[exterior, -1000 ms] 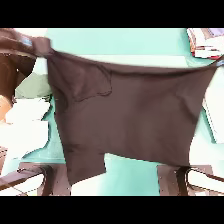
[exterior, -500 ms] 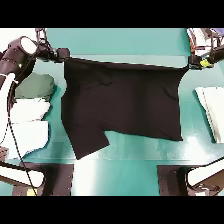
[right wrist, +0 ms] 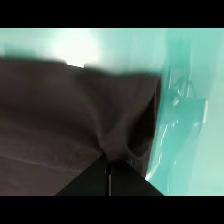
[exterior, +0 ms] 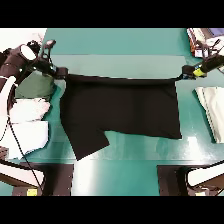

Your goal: Fold the shirts.

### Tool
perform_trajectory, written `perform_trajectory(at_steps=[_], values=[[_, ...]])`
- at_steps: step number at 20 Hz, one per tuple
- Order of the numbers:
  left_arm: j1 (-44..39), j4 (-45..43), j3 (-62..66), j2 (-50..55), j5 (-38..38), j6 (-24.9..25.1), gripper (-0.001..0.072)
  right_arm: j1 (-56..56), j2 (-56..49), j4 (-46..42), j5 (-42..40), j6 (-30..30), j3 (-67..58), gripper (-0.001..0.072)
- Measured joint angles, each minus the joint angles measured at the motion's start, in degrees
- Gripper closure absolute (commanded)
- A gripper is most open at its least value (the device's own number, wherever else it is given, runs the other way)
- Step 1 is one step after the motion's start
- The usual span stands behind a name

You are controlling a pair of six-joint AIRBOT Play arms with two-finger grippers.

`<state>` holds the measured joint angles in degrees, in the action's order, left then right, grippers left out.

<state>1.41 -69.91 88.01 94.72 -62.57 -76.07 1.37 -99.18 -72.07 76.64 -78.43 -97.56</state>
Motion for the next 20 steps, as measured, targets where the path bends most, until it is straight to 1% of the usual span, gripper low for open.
perform_trajectory(at_steps=[1,2,3,4,5,6,9,12,16,20], values=[[0.07,-0.04,-1.55,-0.02,0.13,0.26,0.0683,-0.42,0.72,0.04,-0.76,0.00,2.47,0.0694],[0.09,-0.09,-2.99,0.04,0.26,0.37,0.0558,-0.83,1.40,0.17,-1.38,0.00,4.83,0.0666],[0.11,-0.15,-4.04,0.04,0.42,0.35,0.0230,-1.11,2.10,0.35,-1.99,-0.02,7.13,0.0439],[0.13,-0.22,-4.87,0.02,0.59,-0.11,0.0154,-1.31,2.82,0.24,-2.67,-0.09,9.09,0.0243],[0.13,-0.35,-5.31,0.04,0.42,-1.05,0.0256,-1.46,3.48,0.22,-3.15,-0.26,10.54,0.0244],[0.13,-0.59,-5.49,-0.04,-0.24,-1.68,0.0289,-1.57,4.17,0.37,-3.17,-0.57,11.69,0.0244],[0.17,-1.46,-6.21,-2.32,-3.93,-3.13,0.0288,-0.85,7.37,0.39,-1.92,-0.94,13.60,0.0261],[0.17,-1.79,-11.54,-9.25,-7.91,-5.35,0.0288,0.72,13.27,0.44,0.20,-0.98,16.59,0.0261],[0.11,-1.73,-26.36,-22.77,-11.45,-8.11,0.0288,2.78,21.94,0.44,1.77,-1.01,23.43,0.0261],[0.11,-1.53,-42.38,-34.80,-12.59,-10.93,0.0287,3.56,27.28,0.48,2.25,-1.03,29.55,0.0261]])
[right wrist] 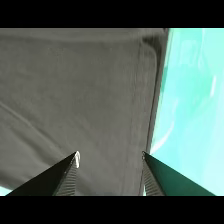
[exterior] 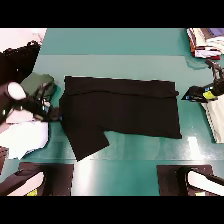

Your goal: Fold the shirts.

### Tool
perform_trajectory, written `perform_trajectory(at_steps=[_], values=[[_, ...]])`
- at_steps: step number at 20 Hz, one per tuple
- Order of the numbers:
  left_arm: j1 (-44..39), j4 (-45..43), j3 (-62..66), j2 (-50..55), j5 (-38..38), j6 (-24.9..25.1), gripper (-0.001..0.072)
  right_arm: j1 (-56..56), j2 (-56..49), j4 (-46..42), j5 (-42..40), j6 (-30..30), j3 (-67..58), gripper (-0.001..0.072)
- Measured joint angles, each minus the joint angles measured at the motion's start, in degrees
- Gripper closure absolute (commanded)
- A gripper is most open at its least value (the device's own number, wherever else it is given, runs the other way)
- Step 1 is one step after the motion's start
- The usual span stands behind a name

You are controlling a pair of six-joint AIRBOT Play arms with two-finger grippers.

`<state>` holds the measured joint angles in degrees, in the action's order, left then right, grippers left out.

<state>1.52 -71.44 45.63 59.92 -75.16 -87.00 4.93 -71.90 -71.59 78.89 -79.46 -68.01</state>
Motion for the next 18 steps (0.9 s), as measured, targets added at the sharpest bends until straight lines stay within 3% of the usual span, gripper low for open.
perform_trajectory(at_steps=[4,8,11,12,13,18], values=[[0.00,2.01,-11.08,-5.44,2.62,-1.46,0.0259,-0.42,1.44,0.83,0.52,0.02,2.19,0.0261],[0.00,8.59,-18.29,-6.97,9.90,-0.79,0.0260,-0.74,1.81,3.67,0.50,0.76,2.80,0.0261],[0.02,14.03,-21.22,-7.45,14.32,-0.15,0.0292,-0.79,1.90,5.09,0.46,1.22,2.95,0.0290],[0.04,15.23,-21.88,-7.50,15.72,-0.09,0.0473,-0.79,1.90,5.20,0.46,1.38,2.97,0.0369],[0.00,15.50,-22.43,-7.48,17.44,0.09,0.0674,-0.76,1.92,5.27,0.81,1.64,2.99,0.0378],[0.02,17.46,-20.37,-7.39,19.67,1.55,0.0685,2.86,2.51,4.39,5.70,3.02,4.55,0.0378]])
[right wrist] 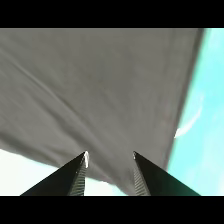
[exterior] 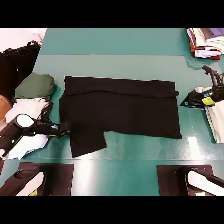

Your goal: Fold the shirts.

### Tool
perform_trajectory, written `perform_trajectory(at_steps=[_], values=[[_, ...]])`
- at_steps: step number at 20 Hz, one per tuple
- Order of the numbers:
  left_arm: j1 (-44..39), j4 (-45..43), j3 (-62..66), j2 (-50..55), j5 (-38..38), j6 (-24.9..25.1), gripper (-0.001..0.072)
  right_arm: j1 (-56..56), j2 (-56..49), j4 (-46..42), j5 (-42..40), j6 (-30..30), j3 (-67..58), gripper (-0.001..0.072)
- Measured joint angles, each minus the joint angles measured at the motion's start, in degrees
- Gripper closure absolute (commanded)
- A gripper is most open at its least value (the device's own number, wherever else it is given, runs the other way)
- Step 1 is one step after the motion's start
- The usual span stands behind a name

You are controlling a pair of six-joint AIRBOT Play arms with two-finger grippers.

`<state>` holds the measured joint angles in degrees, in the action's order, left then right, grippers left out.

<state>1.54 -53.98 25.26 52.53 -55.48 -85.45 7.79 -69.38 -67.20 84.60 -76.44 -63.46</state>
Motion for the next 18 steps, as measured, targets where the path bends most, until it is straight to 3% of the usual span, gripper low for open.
perform_trajectory(at_steps=[1,2,3,6,7,9,14,15,16,17,18], values=[[-0.04,0.48,1.22,-0.04,-0.46,0.55,0.0685,1.75,0.59,-0.22,0.46,0.11,1.66,0.0372],[0.00,0.70,2.38,-0.04,-1.25,1.09,0.0685,3.58,1.40,-0.42,0.52,0.15,3.80,0.0281],[0.00,1.11,3.58,-0.04,-1.81,1.62,0.0685,5.60,2.25,-0.57,0.61,0.22,6.40,0.0124],[0.00,2.05,5.84,-0.04,-2.27,2.45,0.0685,12.28,4.24,-0.81,0.31,0.48,15.69,0.0138],[0.00,2.54,6.25,-0.07,-2.27,2.67,0.0685,14.10,4.57,-0.68,0.11,0.66,18.71,0.0158],[-0.02,3.13,6.73,-0.07,-2.25,2.97,0.0685,16.22,4.98,-0.20,-1.27,1.03,23.61,0.0275],[-0.02,3.67,7.17,-0.04,-2.16,3.26,0.0685,16.11,5.33,3.78,-6.29,1.77,29.73,0.0281],[-0.02,3.69,7.19,-0.04,-2.16,3.28,0.0685,15.39,5.38,4.63,-6.88,1.84,30.18,0.0347],[-0.02,3.74,7.23,-0.04,-2.16,3.28,0.0686,14.75,5.38,4.94,-7.43,1.92,30.51,0.0546],[-0.02,3.72,7.23,-0.04,-2.27,3.30,0.0687,14.03,5.38,4.90,-8.57,2.01,30.77,0.0664],[-0.02,3.69,7.26,-0.04,-2.75,3.30,0.0687,13.33,5.38,5.22,-8.81,2.16,30.84,0.0695]])
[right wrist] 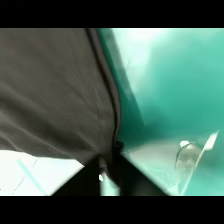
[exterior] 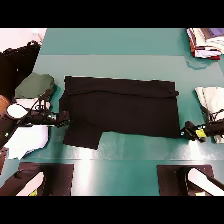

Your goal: Fold the shirts.

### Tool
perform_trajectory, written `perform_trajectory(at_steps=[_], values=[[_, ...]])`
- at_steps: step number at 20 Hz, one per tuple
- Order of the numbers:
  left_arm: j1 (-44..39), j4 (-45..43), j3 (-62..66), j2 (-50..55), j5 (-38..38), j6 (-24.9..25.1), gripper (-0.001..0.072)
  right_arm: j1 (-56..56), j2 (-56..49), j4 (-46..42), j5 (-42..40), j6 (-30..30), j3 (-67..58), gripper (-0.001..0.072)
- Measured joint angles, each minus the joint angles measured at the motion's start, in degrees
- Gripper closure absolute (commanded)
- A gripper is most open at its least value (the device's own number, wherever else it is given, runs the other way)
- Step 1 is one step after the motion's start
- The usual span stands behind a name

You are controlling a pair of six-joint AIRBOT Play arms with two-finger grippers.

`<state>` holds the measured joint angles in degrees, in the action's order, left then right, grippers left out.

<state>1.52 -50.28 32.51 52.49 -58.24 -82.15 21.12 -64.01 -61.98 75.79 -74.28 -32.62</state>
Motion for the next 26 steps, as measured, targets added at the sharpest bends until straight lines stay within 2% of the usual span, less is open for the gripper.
perform_trajectory(at_steps=[4,7,13,15,19,26], values=[[0.00,-0.74,0.13,-1.75,-5.38,0.09,0.0688,-2.01,0.46,-1.57,2.05,1.07,-2.19,0.0696],[0.00,-2.34,0.15,-7.85,-10.95,-0.66,0.0688,-1.27,3.78,-5.75,5.27,1.33,-5.07,0.0695],[-0.02,-1.92,0.37,-22.34,-26.60,-7.87,0.0687,3.19,16.39,-12.74,10.75,1.44,-7.34,0.0696],[-0.02,-1.25,1.57,-23.89,-28.87,-8.90,0.0686,3.13,18.84,-13.31,11.67,1.38,-8.41,0.0696],[-0.02,-2.84,6.25,-19.56,-23.19,-7.28,0.0686,-1.73,16.02,-13.81,10.43,-0.46,-14.45,0.0696],[-0.02,-6.99,16.46,3.74,-4.20,-4.46,0.0685,-13.03,-4.50,-13.90,3.04,-3.65,-32.11,0.0695]])
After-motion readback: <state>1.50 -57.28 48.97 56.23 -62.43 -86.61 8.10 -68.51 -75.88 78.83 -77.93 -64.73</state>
